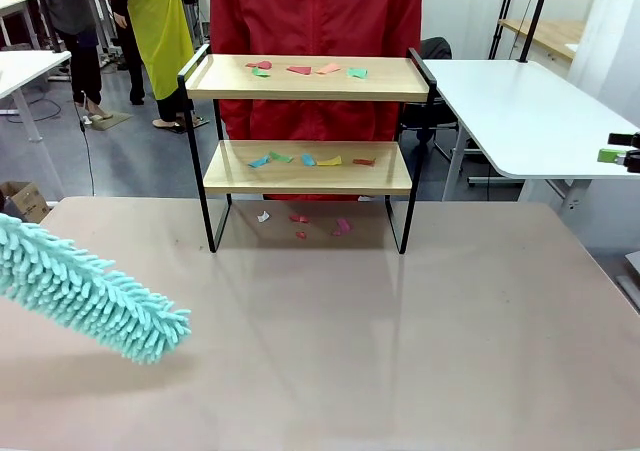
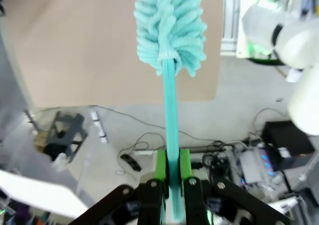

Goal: Clean the shelf.
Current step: Clean the specific section of the Shelf indicated by the human with the Duster.

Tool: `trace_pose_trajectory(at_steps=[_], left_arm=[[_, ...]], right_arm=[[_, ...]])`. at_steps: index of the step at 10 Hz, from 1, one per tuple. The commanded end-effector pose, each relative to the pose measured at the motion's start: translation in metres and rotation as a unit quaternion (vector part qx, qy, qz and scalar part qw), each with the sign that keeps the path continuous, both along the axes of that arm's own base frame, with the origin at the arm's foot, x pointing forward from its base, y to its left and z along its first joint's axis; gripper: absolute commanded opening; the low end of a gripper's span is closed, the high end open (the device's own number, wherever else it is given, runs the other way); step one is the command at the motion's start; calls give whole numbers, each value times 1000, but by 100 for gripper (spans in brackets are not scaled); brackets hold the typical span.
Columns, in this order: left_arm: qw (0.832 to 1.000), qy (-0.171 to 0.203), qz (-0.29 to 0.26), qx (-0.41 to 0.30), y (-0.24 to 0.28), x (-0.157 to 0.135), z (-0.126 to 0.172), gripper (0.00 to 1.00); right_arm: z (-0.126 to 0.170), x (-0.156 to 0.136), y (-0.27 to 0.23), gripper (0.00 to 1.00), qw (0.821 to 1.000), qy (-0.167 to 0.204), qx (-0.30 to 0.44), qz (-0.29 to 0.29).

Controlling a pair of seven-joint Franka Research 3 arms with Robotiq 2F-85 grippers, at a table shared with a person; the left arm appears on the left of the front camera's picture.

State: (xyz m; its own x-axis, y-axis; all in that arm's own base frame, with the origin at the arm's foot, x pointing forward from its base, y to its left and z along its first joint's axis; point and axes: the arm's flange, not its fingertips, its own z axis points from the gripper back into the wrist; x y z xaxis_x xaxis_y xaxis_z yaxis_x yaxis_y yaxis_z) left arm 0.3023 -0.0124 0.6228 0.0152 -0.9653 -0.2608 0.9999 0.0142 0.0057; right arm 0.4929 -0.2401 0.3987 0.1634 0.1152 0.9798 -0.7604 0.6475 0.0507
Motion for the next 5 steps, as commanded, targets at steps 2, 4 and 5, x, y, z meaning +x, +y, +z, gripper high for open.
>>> trace_pose_trajectory(at_steps=[2,4,5], left_arm=[[1000,-5,-7,12,2,-5,6,13],[1000,-5,-7,12,2,-5,6,13],[1000,-5,-7,12,2,-5,6,13]], right_arm=[[2,1,2,100,1000,-2,-1,0],[2,1,2,100,1000,-2,-1,0],[2,1,2,100,1000,-2,-1,0]])
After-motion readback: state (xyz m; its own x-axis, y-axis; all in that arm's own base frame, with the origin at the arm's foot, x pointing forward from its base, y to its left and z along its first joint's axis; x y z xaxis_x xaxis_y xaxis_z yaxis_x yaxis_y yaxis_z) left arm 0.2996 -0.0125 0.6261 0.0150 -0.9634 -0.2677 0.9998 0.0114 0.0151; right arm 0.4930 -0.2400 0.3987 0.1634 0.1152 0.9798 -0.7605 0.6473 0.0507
